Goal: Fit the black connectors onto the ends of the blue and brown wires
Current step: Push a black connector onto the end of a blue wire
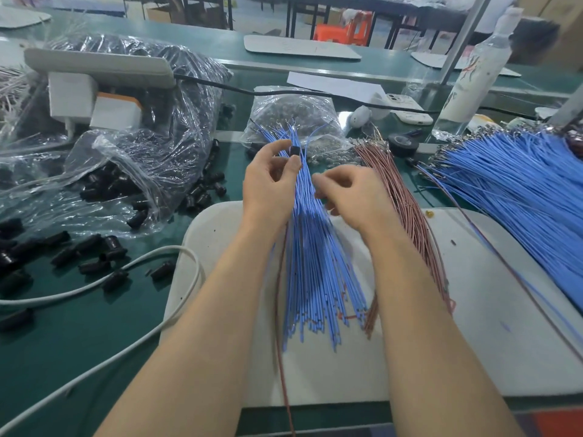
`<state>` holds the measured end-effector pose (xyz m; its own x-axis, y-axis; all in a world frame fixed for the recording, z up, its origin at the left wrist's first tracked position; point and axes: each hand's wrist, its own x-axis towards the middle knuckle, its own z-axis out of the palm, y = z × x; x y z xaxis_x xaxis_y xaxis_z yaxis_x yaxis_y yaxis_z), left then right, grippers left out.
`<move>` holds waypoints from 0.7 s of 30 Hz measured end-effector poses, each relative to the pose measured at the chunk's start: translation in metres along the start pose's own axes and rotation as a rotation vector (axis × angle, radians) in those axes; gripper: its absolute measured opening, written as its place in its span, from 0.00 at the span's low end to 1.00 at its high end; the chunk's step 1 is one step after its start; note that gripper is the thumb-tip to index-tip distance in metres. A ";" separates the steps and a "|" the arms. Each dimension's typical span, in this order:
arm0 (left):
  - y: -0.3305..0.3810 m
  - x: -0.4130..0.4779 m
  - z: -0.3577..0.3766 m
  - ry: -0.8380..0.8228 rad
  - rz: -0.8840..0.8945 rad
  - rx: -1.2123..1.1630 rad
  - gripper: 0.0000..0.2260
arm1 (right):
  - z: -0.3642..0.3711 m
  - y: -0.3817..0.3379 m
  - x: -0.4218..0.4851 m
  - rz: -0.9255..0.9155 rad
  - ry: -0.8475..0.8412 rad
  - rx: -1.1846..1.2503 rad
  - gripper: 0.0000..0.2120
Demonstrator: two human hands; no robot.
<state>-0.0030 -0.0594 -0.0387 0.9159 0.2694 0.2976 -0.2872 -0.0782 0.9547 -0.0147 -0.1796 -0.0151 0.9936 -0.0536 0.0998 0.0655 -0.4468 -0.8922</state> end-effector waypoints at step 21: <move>0.001 -0.004 0.003 -0.067 0.063 0.031 0.11 | 0.022 0.010 0.032 0.076 0.150 -0.848 0.16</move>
<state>-0.0063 -0.0636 -0.0393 0.9133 0.1984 0.3558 -0.3370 -0.1227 0.9335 0.0195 -0.1664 -0.0307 0.9659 -0.2011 0.1630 -0.1512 -0.9494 -0.2752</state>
